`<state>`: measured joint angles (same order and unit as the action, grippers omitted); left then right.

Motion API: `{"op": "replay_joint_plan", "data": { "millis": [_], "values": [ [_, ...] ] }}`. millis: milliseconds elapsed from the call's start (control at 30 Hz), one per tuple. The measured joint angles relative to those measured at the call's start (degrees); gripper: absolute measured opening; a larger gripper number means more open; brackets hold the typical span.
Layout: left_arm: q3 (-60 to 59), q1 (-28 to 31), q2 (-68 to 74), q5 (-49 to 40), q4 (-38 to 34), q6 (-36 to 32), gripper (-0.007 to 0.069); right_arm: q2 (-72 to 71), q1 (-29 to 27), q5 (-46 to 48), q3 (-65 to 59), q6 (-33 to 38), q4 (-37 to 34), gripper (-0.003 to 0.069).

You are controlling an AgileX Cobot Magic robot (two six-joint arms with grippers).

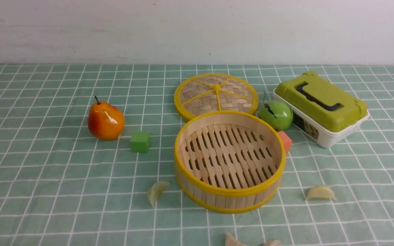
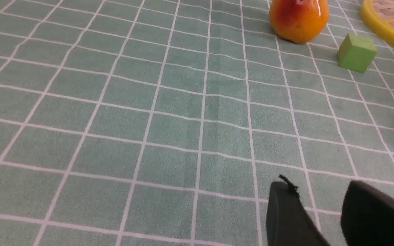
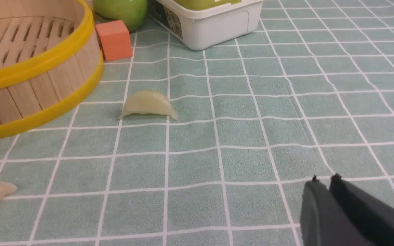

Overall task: Put the dumplings into the steamer on the table with the blue tablecloth.
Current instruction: 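Reach for and grasp a dumpling on the table with the left gripper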

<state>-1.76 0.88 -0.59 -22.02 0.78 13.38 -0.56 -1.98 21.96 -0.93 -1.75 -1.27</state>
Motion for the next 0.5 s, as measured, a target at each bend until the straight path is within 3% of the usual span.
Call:
{"op": "replay_joint_plan", "data": {
  "millis": [500],
  "values": [
    [0.0, 0.0, 0.0, 0.0, 0.0, 0.0, 0.0237, 0.0, 0.0, 0.0, 0.0, 0.0, 0.0, 0.0066]
  ]
}}
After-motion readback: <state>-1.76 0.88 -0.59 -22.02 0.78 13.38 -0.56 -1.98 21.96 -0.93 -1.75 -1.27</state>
